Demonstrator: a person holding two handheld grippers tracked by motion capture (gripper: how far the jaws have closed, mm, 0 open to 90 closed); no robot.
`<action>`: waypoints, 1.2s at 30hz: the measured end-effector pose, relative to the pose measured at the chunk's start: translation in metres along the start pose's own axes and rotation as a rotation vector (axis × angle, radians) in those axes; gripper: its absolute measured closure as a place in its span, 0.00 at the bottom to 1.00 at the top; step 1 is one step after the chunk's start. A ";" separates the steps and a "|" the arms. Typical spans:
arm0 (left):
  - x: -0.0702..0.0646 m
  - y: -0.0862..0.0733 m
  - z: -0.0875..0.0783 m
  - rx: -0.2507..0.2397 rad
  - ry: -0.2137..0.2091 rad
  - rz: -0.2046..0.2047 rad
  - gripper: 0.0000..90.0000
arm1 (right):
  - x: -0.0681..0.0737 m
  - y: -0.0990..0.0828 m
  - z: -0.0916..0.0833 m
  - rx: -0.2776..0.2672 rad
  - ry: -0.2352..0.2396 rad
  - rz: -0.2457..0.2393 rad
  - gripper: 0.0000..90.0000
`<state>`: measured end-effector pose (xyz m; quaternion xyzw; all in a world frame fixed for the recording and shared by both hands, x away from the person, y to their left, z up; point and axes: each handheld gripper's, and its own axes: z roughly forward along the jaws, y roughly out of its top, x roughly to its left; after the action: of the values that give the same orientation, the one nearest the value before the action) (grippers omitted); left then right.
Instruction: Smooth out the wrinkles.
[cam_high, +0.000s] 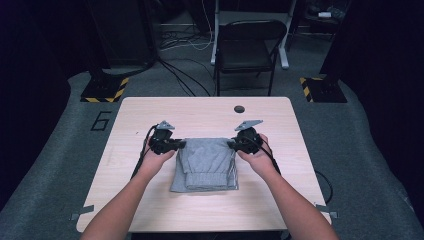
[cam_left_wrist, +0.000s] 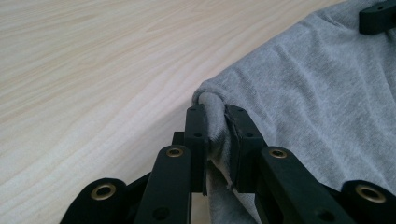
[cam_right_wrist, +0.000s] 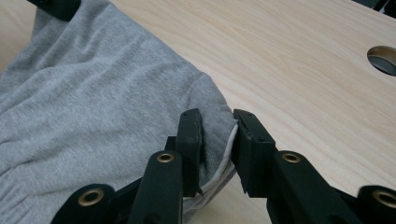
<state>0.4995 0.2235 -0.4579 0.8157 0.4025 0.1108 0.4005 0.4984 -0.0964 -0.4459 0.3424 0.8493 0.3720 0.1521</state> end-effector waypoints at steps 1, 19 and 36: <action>0.002 0.001 0.002 0.001 0.004 0.003 0.89 | -0.001 0.002 0.003 0.000 -0.008 0.000 0.80; 0.012 -0.006 0.023 0.029 0.047 -0.046 0.87 | -0.005 0.003 0.029 0.026 -0.063 0.022 0.80; 0.016 -0.008 0.028 0.048 0.072 -0.053 0.78 | -0.004 0.001 0.037 0.049 -0.071 0.034 0.78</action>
<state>0.5192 0.2223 -0.4848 0.8096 0.4406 0.1200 0.3688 0.5204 -0.0793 -0.4704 0.3733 0.8463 0.3410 0.1676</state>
